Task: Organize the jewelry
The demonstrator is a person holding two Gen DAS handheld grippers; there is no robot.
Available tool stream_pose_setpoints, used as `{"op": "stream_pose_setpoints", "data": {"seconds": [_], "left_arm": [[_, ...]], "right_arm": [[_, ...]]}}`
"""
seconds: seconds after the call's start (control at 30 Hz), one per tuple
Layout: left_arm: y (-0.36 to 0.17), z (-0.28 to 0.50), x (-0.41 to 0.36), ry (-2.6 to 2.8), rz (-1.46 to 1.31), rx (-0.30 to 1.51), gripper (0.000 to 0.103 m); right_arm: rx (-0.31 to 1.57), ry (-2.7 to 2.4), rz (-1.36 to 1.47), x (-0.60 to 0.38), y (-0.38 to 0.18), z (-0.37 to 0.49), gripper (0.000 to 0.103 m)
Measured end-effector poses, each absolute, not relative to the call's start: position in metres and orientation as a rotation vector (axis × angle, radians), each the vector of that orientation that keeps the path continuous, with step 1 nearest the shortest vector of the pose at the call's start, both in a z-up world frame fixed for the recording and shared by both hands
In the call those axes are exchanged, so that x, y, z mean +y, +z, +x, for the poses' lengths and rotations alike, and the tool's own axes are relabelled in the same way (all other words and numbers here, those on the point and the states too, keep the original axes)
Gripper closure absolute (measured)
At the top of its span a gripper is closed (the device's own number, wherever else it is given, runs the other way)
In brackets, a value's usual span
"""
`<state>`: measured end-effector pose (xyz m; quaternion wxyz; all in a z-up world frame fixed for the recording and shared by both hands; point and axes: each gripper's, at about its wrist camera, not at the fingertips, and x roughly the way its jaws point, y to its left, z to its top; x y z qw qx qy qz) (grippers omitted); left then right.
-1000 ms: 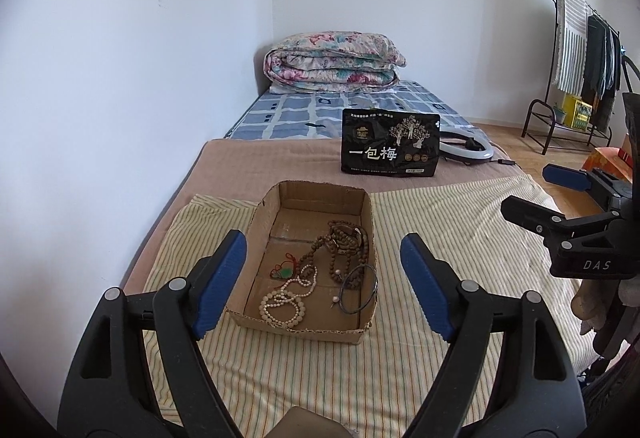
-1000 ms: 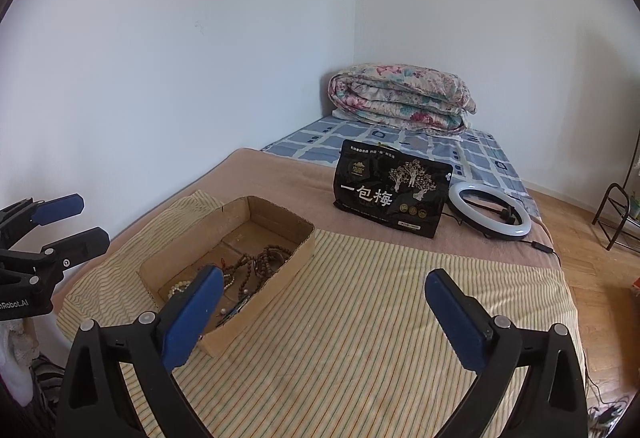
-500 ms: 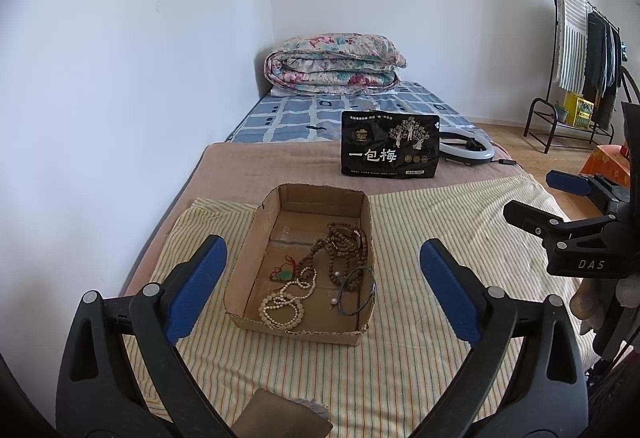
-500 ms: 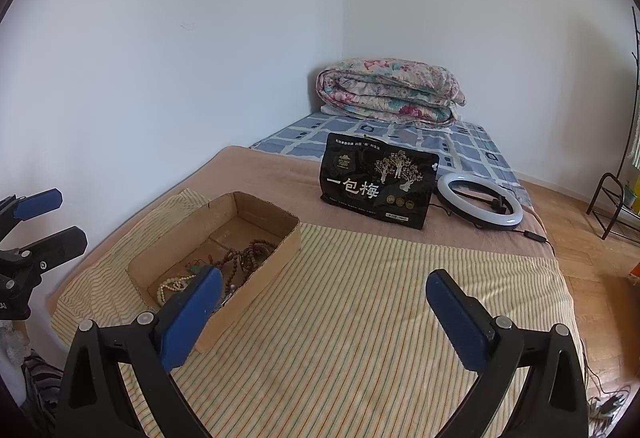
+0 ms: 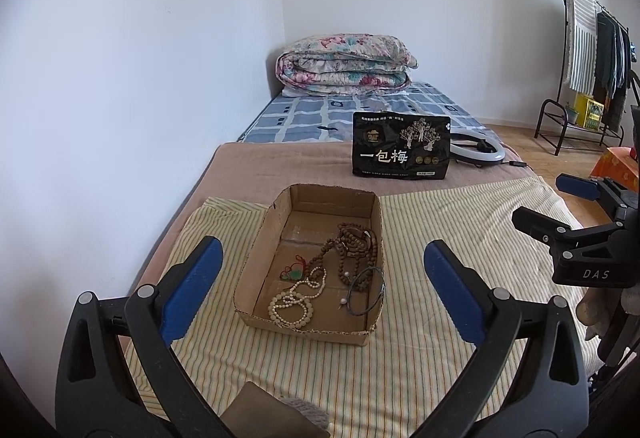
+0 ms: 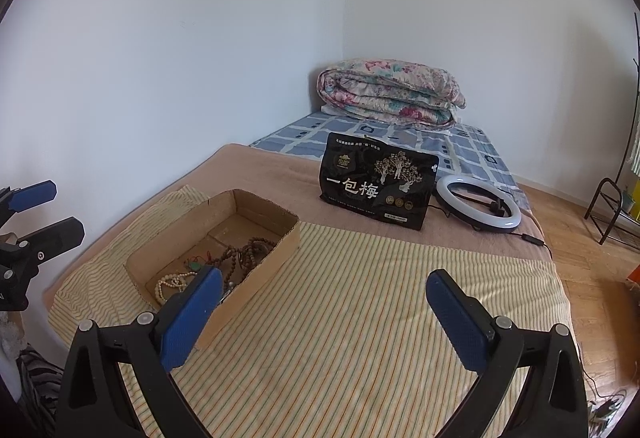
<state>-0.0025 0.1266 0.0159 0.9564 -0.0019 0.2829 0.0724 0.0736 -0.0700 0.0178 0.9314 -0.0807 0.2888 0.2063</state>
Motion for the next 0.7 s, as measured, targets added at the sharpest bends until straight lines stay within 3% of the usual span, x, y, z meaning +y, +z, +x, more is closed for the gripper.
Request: {"op": "stream_pose_setpoints", "data": {"seconds": [0.7], "left_arm": [[0.0153, -0.0025, 0.1238, 0.149, 0.005, 0.573, 0.001]], "right_arm": [[0.596, 0.422, -0.164, -0.0705, 0.0162, 0.0745, 0.000]]}}
